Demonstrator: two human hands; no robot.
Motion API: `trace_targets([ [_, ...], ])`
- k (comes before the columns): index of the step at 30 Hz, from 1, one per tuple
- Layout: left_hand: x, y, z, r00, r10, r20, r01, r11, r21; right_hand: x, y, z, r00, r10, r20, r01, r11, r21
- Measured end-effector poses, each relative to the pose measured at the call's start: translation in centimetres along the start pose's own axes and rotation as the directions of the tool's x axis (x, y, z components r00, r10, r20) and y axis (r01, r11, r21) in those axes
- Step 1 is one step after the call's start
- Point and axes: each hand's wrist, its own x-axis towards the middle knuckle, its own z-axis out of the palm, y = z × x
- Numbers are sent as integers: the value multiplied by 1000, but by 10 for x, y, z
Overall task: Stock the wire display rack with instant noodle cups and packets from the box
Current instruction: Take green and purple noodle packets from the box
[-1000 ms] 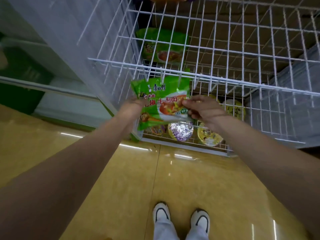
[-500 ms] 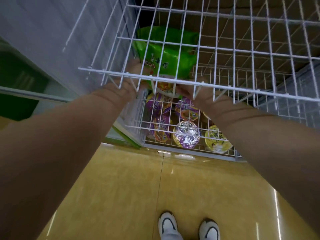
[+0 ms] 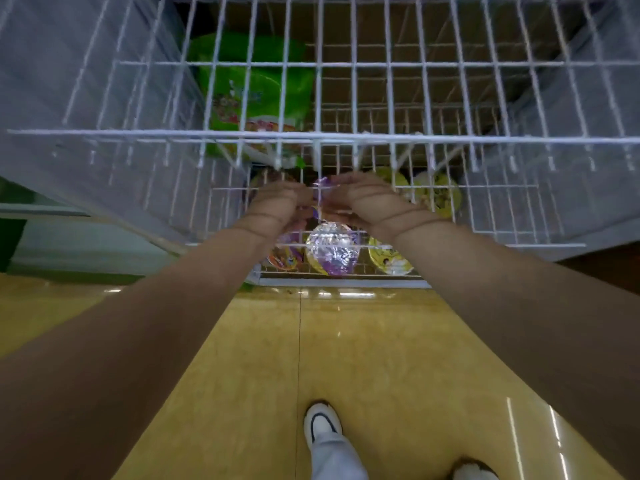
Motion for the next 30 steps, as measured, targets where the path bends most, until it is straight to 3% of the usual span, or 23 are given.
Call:
trace_targets([
  [2,-10,-9,25,999,-5,53,0,996,86,-19,11,-23,999,35,-11,-35,998,-43],
  [7,-47,-30,95,995,33,93,-52,975,216,-62,36,-94,996,78,-35,-76,996,44],
  [15,-113,-70,251,941,-26,337,-176,814,553,-152,106,-244,979,155,-133,-136,981,141],
  [26,-209,-117,502,859,-108,500,-289,704,649,-290,170,-477,900,206,-385,-58,930,362],
  [30,-248,-130,581,793,-145,591,-371,655,659,-340,189,-543,851,230,-473,-3,901,434],
])
